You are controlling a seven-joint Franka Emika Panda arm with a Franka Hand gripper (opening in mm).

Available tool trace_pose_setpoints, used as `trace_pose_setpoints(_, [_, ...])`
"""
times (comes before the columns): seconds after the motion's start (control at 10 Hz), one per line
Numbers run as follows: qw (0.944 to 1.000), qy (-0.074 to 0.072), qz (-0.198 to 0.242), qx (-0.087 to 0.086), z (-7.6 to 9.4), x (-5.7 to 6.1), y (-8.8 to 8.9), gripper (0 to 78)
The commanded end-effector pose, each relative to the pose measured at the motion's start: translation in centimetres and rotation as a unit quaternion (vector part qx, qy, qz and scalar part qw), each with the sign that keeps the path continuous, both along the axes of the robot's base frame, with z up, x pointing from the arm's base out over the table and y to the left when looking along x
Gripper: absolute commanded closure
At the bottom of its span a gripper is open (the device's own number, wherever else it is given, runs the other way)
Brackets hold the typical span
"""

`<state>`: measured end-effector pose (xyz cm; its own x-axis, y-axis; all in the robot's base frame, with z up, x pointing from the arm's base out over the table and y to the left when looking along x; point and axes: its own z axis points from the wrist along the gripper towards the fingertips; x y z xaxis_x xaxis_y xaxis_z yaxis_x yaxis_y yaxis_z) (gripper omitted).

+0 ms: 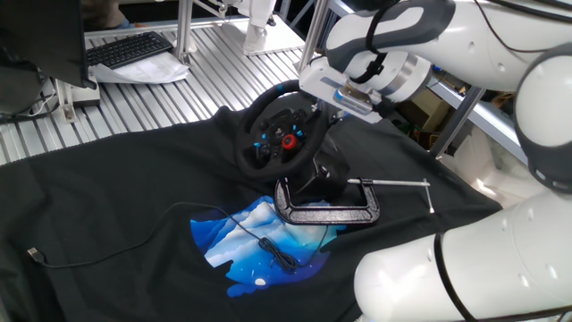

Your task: Rotate the steering wheel 90 degrees counterclockwise

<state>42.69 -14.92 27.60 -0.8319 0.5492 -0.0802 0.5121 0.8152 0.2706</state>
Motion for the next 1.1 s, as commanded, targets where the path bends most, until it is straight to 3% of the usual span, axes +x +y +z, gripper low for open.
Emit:
trace_pose_setpoints(0.1, [1.0000, 0.002, 0.002, 0.000, 0.5, 0.6, -0.5, 76.4])
trace_pose_setpoints(0.6, [0.9996, 0.027, 0.003, 0.007, 0.8, 2.4, -0.4, 76.4])
trace_pose_setpoints(1.1, [0.9987, 0.042, 0.026, 0.012, 1.3, 2.9, -1.2, 76.4])
